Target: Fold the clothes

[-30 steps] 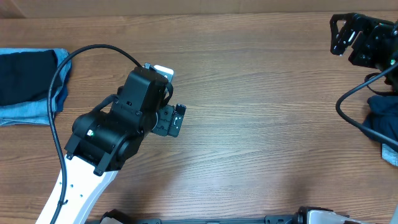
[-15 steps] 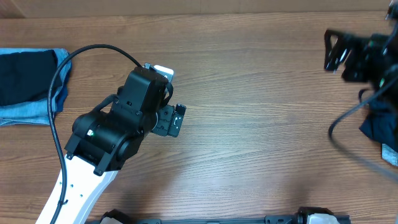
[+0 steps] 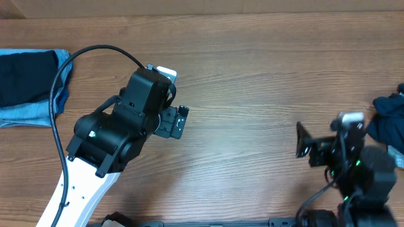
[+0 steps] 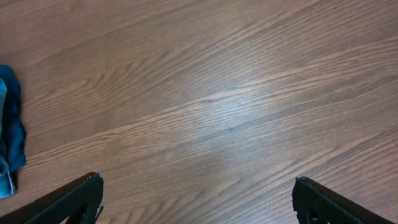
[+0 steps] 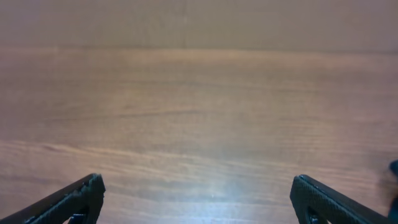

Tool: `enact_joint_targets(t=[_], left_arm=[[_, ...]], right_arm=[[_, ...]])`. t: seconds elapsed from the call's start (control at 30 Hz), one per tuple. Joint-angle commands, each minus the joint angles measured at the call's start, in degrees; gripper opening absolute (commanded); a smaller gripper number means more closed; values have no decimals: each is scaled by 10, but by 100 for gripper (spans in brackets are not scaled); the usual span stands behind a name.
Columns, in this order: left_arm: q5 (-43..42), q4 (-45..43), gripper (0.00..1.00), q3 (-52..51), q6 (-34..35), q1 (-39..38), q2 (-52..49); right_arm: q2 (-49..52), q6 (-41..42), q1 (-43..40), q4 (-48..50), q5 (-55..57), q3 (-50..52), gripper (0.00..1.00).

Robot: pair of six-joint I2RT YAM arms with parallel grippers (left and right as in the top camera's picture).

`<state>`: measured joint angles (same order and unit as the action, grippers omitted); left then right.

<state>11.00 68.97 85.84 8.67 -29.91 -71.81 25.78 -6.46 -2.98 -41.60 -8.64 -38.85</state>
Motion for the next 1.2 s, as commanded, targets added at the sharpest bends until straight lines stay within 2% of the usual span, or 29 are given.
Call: enact_joint_targets(t=[0.0, 0.13, 0.5, 0.83, 1.17], left_arm=[[3, -2, 100, 2, 6, -2, -2], [3, -2, 100, 2, 6, -2, -2], [3, -2, 100, 2, 6, -2, -2], [3, -2, 100, 2, 6, -2, -2], [3, -2, 100, 2, 6, -2, -2]], right_arm=[[-89, -6, -2, 33, 0, 94, 100], [-154, 16, -2, 40, 0, 161, 100], [-254, 20, -2, 41, 0, 255, 100], [-256, 20, -2, 41, 0, 297, 100], [-256, 20, -2, 43, 1, 297, 100]])
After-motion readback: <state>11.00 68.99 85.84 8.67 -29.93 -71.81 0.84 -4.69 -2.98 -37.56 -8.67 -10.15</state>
